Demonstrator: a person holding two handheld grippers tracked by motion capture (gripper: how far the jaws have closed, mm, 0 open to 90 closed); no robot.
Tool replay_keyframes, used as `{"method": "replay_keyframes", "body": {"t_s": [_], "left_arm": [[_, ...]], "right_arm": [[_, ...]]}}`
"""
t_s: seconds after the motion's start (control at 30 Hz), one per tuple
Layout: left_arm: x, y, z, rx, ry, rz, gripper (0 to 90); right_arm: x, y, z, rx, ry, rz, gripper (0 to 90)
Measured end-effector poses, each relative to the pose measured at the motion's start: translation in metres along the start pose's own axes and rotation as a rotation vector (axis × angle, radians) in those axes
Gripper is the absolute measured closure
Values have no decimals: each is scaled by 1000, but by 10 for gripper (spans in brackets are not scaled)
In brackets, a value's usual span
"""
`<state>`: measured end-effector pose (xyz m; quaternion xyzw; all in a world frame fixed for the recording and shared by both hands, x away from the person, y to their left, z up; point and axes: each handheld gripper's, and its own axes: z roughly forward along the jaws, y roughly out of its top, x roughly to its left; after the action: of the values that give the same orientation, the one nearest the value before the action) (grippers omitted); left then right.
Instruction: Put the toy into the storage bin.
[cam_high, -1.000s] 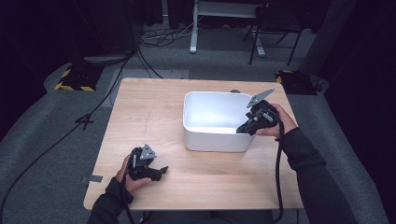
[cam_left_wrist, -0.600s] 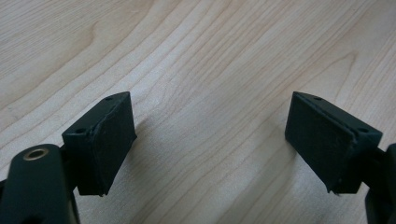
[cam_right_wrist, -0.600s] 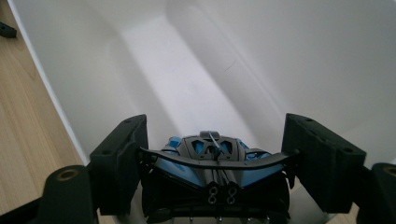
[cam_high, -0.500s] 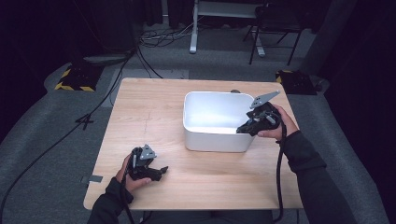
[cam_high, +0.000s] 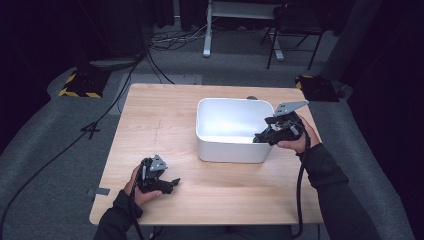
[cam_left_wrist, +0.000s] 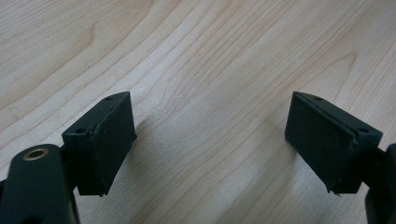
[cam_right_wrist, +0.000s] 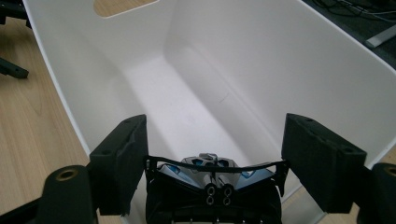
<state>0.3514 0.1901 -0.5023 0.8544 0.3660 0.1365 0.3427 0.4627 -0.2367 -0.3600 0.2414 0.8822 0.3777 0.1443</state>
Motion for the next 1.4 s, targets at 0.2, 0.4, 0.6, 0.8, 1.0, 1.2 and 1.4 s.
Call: {"method": "replay_keyframes", "body": {"t_s": [0.2, 0.4, 0.6, 0.8, 1.0, 1.2, 1.4], "left_arm": [[0, 0, 0, 0, 0, -1, 163], [0, 0, 0, 0, 0, -1, 163], [0, 0, 0, 0, -1, -1, 163], [0, 0, 0, 0, -1, -1, 163], [0, 0, 0, 0, -1, -1, 163], [0, 0, 0, 0, 0, -1, 163], [0, 0, 0, 0, 0, 0, 164]], "right_arm": [[4, 4, -4, -64, -34, 5, 253], [6, 5, -4, -80, -43, -9, 250], [9, 7, -5, -110, -105, -5, 236], [13, 9, -7, -139, -121, -4, 221], [15, 9, -12, -162, -147, 6, 212], [13, 6, -17, -179, -140, 24, 194], [12, 3, -26, -192, -159, 25, 193]]}}
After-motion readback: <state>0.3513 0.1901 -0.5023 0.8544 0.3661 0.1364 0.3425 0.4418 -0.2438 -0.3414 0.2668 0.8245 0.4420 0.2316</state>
